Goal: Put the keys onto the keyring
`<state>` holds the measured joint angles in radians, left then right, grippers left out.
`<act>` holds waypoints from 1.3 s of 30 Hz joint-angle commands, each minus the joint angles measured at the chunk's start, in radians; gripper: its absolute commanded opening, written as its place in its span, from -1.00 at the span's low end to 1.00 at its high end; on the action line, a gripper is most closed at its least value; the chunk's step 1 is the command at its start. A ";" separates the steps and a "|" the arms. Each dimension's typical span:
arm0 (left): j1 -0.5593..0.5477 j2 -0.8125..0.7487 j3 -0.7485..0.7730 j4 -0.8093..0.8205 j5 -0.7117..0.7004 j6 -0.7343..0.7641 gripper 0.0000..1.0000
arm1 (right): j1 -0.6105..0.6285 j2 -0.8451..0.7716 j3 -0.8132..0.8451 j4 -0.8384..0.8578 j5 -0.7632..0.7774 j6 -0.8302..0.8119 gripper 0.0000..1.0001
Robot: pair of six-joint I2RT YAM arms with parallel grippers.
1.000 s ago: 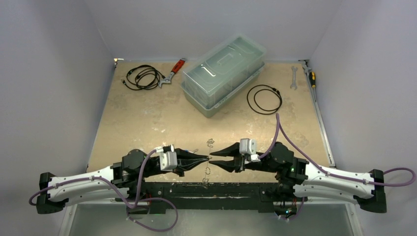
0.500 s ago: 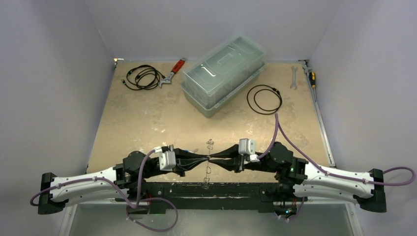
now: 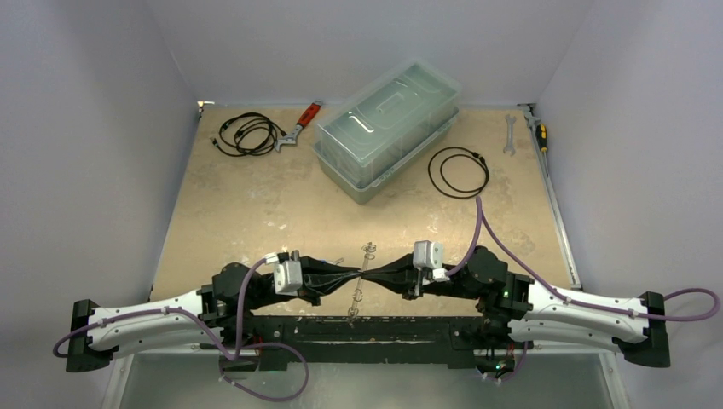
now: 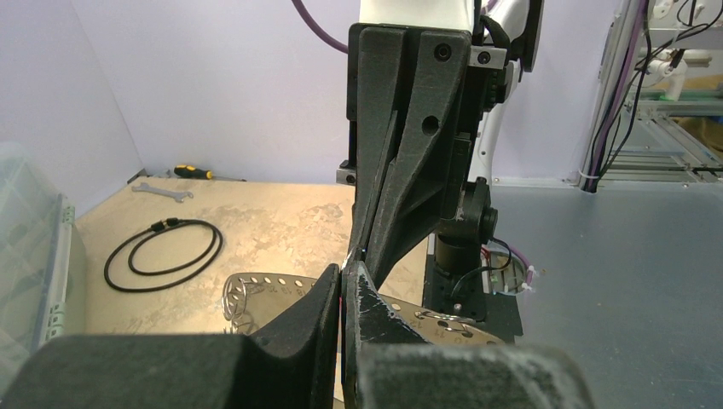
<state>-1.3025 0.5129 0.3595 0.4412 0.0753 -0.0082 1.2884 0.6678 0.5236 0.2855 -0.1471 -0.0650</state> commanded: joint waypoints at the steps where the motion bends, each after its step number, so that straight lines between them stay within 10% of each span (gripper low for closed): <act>1: -0.001 -0.005 -0.010 0.090 0.053 -0.025 -1.00 | 0.000 0.014 0.045 0.041 0.039 -0.017 -1.00; 10: -0.001 -0.003 -0.012 0.081 0.081 -0.013 -1.00 | 0.000 0.021 0.058 0.031 0.049 -0.044 -1.00; 24: -0.004 -0.076 0.063 -0.158 -0.026 -0.004 0.65 | 0.000 0.002 0.037 0.025 0.162 -0.071 -1.00; 39: -0.004 -0.036 0.230 -0.431 -0.367 -0.310 0.85 | 0.001 -0.001 -0.029 0.090 0.303 -0.147 -1.00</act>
<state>-1.3037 0.4618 0.4995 0.1272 -0.0986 -0.1673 1.2888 0.6754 0.5137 0.2829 0.0887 -0.1600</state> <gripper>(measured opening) 0.888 0.005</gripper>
